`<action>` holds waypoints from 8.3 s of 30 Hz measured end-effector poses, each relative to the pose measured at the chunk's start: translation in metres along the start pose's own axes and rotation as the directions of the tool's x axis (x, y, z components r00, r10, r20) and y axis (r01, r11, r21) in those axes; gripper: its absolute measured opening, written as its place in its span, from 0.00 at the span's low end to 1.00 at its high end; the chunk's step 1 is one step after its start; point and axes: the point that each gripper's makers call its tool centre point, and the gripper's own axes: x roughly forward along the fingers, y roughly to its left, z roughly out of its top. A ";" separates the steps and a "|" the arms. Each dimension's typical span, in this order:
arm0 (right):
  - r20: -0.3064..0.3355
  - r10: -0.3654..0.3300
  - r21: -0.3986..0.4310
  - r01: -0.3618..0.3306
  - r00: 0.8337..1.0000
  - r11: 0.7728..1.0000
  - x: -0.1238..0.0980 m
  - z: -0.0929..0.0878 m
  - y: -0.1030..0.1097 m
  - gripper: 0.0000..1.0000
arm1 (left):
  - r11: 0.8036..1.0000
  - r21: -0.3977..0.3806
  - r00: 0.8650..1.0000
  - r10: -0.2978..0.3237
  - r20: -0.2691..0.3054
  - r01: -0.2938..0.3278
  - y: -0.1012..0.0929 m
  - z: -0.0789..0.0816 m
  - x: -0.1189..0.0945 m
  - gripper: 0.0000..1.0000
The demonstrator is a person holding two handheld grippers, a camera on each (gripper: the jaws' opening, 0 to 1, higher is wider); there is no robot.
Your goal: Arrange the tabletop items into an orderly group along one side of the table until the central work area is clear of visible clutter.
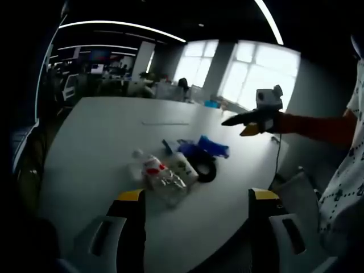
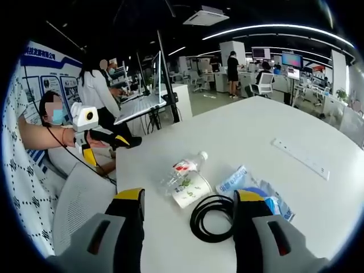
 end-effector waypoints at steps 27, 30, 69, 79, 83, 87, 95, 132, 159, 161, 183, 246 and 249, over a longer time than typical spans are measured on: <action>-0.048 0.094 0.005 -0.094 0.994 0.996 0.053 0.015 0.002 0.60 | 1.000 -0.009 1.000 -0.002 -0.008 0.002 0.009 0.001 0.004 0.69; -0.055 0.104 0.004 -0.104 0.993 0.995 0.060 0.017 0.003 0.59 | 1.000 -0.013 1.000 -0.004 -0.006 0.004 0.009 0.001 0.005 0.69; -0.125 0.177 -0.002 -0.179 0.976 0.984 0.119 0.030 -0.004 0.57 | 0.999 -0.050 1.000 0.007 -0.002 -0.007 0.022 -0.006 0.010 0.68; -0.147 0.189 0.016 -0.189 0.971 0.982 0.134 0.029 -0.007 0.56 | 0.998 -0.055 1.000 0.003 -0.008 -0.003 0.024 -0.008 0.013 0.68; -0.150 0.200 0.039 -0.197 0.968 0.980 0.141 0.030 -0.008 0.55 | 0.998 -0.058 1.000 0.002 -0.011 -0.002 0.025 -0.009 0.015 0.68; -0.145 0.205 0.070 -0.196 0.968 0.978 0.148 0.031 -0.011 0.54 | 0.998 -0.063 1.000 0.002 -0.010 -0.003 0.026 -0.010 0.016 0.68; -0.139 0.216 0.120 -0.200 0.966 0.972 0.161 0.033 -0.014 0.52 | 0.997 -0.071 1.000 -0.002 -0.014 0.001 0.029 -0.012 0.019 0.68; -0.152 0.242 0.301 -0.189 0.958 0.935 0.211 0.020 -0.030 0.45 | 0.994 -0.108 1.000 -0.013 -0.025 0.011 0.039 -0.020 0.030 0.66; -0.151 0.301 0.611 -0.150 0.942 0.777 0.236 -0.003 -0.041 0.41 | 0.989 -0.151 1.000 -0.005 -0.013 0.003 0.047 -0.027 0.039 0.64; -0.144 0.314 0.638 -0.155 0.938 0.754 0.237 -0.004 -0.037 0.42 | 0.988 -0.156 1.000 -0.005 -0.014 0.003 0.047 -0.028 0.039 0.64; -0.100 0.369 0.744 -0.177 0.924 0.644 0.242 -0.001 -0.012 0.33 | 0.985 -0.171 1.000 -0.004 -0.016 0.001 0.053 -0.032 0.044 0.63; -0.020 0.353 0.728 -0.228 0.936 0.646 0.257 0.007 -0.029 0.18 | 0.978 -0.207 0.999 -0.015 0.036 0.022 0.077 -0.014 0.073 0.60; -0.008 0.351 0.718 -0.239 0.936 0.654 0.255 0.011 -0.027 0.18 | 0.976 -0.216 0.999 -0.018 0.046 0.028 0.081 -0.010 0.076 0.60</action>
